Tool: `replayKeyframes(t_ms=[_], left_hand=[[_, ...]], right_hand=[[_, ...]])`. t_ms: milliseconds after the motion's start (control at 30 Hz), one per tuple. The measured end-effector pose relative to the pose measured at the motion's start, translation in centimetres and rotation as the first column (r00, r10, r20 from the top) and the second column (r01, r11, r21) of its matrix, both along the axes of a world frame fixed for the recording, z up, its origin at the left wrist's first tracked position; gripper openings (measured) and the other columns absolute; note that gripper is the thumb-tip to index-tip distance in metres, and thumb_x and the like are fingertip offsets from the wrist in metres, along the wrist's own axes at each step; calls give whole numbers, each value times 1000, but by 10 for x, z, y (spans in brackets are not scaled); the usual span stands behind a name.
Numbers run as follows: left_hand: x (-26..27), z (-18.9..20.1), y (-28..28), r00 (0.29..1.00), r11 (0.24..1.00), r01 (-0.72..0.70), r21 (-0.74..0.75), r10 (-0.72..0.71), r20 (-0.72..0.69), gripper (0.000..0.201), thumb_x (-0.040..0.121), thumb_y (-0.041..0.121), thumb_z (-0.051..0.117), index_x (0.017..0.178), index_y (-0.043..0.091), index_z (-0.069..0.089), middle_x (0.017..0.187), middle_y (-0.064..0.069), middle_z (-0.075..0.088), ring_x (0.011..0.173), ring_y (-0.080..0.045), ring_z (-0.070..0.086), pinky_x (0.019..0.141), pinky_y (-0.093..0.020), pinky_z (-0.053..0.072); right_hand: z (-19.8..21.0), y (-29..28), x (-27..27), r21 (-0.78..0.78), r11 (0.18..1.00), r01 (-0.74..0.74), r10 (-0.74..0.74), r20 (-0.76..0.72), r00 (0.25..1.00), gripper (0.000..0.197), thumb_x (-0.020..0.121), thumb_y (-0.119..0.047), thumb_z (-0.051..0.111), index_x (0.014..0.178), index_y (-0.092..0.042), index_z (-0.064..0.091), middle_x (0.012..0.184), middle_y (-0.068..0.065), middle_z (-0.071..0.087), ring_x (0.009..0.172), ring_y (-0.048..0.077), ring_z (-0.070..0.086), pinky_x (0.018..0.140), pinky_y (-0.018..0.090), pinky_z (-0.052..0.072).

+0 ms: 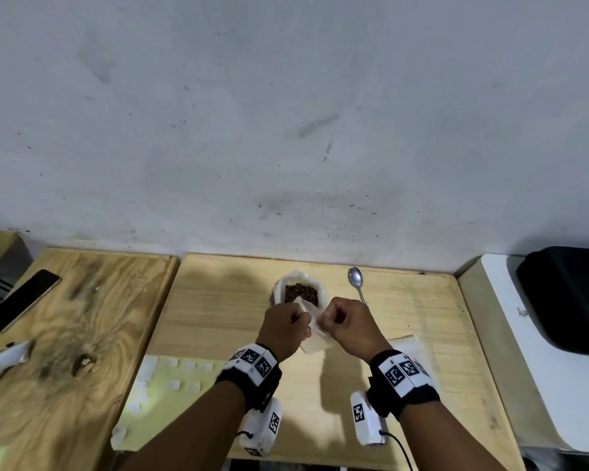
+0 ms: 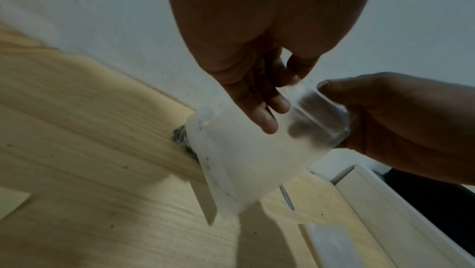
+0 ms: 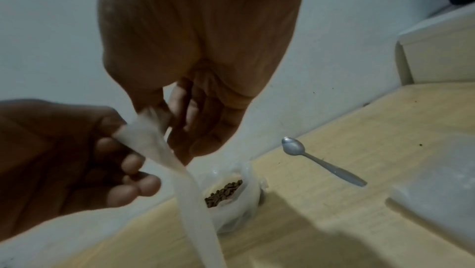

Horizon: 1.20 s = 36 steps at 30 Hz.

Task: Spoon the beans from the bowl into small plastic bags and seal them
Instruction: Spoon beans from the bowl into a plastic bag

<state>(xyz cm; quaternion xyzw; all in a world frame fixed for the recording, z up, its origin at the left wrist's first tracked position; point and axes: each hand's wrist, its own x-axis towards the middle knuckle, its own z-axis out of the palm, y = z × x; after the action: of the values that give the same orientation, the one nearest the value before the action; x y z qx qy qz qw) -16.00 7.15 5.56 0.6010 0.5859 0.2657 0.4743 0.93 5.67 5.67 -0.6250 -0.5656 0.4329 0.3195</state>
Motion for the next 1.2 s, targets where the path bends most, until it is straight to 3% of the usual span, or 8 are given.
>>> replayKeyframes(t_ms=[200,267,367,533,767,933,1000,1200], left_hand=[[-3,-2,-2,986,973,111,204,-82,-144,35,71,42,57,51,17,43,54,-1,49,54,-16,48,58,-32,44],[-4,-3,-5,980,959,114,258,-66,-188,44,63,61,66,80,24,54,87,10,54,81,-9,54,70,-31,47],[-5,-1,-3,914,934,255,249,-148,-378,105,46,75,73,131,26,36,132,11,43,118,-12,46,90,-37,47],[-3,-9,3,877,893,329,306,-169,-450,121,45,67,73,145,21,22,141,8,39,124,-16,45,99,-39,43],[-8,-14,4,863,867,388,314,-221,-455,111,50,60,68,145,25,23,136,7,41,123,-18,43,106,-37,38],[-13,-23,10,896,888,359,287,-242,-373,97,55,51,73,141,27,36,133,10,46,121,-14,46,97,-36,46],[-16,-24,14,891,897,372,240,-272,-364,96,56,46,77,141,27,38,133,8,45,121,-14,46,97,-31,45],[-18,-22,24,941,977,204,56,-180,-287,97,57,37,84,142,22,39,127,8,48,120,-17,47,96,-29,43]], right_hand=[[-1,6,10,56,995,81,-81,-8,997,29,83,1,72,70,-14,51,69,11,63,57,25,66,52,33,55],[0,8,8,52,997,64,-62,-38,997,32,84,5,68,72,-18,50,64,2,59,55,21,63,50,29,51],[0,11,4,35,998,46,-42,-112,993,44,84,10,61,64,-28,50,58,-10,48,60,20,57,51,27,48],[3,14,2,14,999,-32,33,-125,992,28,80,10,66,75,-18,66,67,-11,63,71,7,61,64,26,53],[-2,18,0,-14,997,-70,70,15,997,44,80,8,67,84,-37,70,91,-3,70,56,6,64,48,15,47],[-8,22,-2,-108,992,-62,77,143,987,29,64,-39,82,75,-60,65,91,-13,76,81,0,69,71,25,55],[-15,22,-3,-170,984,-48,77,167,983,22,65,-44,83,77,-57,69,89,-10,77,82,9,72,77,31,57],[-20,28,11,-215,965,149,-170,-82,982,5,86,-17,76,91,-14,77,93,6,70,54,22,62,41,22,41]])
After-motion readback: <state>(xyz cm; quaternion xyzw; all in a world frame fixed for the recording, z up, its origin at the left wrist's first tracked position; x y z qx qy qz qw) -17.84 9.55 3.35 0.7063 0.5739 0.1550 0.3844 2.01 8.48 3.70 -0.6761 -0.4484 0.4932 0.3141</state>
